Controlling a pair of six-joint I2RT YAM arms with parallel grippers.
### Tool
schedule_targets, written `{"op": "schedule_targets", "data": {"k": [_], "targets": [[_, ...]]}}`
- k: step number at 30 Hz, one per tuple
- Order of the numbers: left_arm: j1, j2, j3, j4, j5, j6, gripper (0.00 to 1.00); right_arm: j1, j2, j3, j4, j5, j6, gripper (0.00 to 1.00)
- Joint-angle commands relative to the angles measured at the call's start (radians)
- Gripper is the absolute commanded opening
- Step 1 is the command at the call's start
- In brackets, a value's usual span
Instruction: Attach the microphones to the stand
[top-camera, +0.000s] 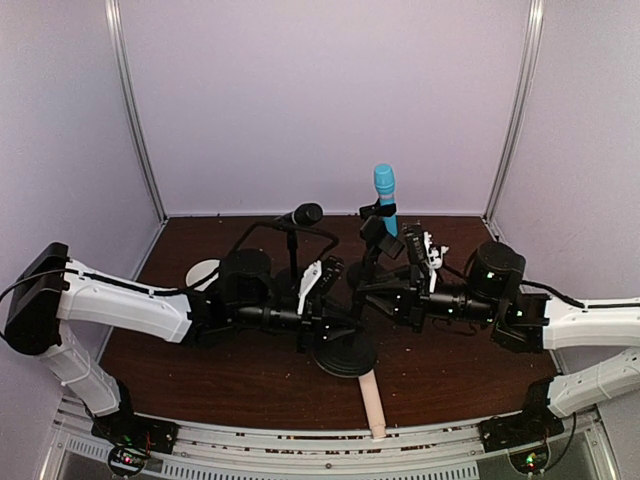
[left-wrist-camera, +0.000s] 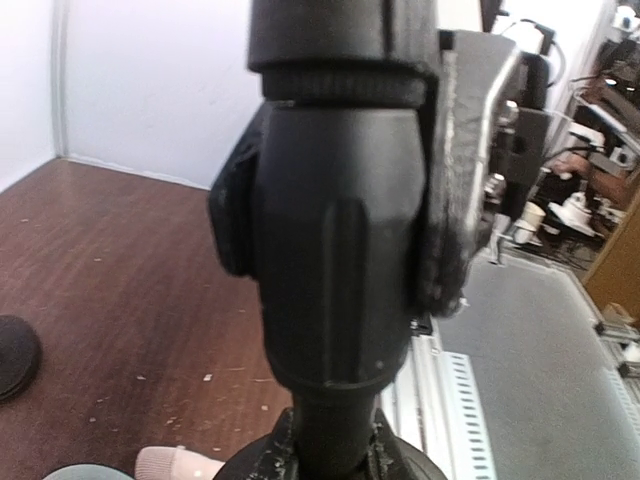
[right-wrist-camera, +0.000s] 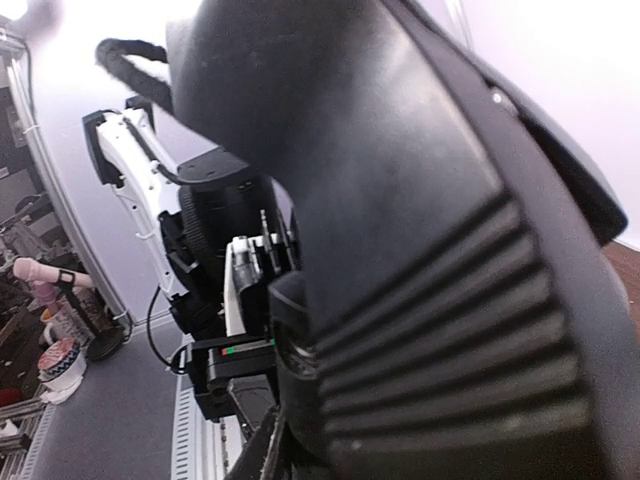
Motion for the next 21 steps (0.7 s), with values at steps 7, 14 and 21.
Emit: {"op": "schedule_targets", "data": {"k": [7, 14, 21], "targets": [[-0.031, -0.015, 0.034, 0.049, -0.377, 0.007, 0.0, 0.061, -0.062, -0.008, -0.03, 0.321, -0.041, 0.0], [-0.031, -0.018, 0.011, 0.089, -0.278, 0.021, 0.02, 0.061, -0.085, -0.012, -0.034, 0.275, -0.082, 0.0], [-0.031, -0.042, 0.021, 0.016, -0.243, 0.049, 0.72, 0.061, -0.108, -0.003, -0.076, 0.282, -0.132, 0.0]]}}
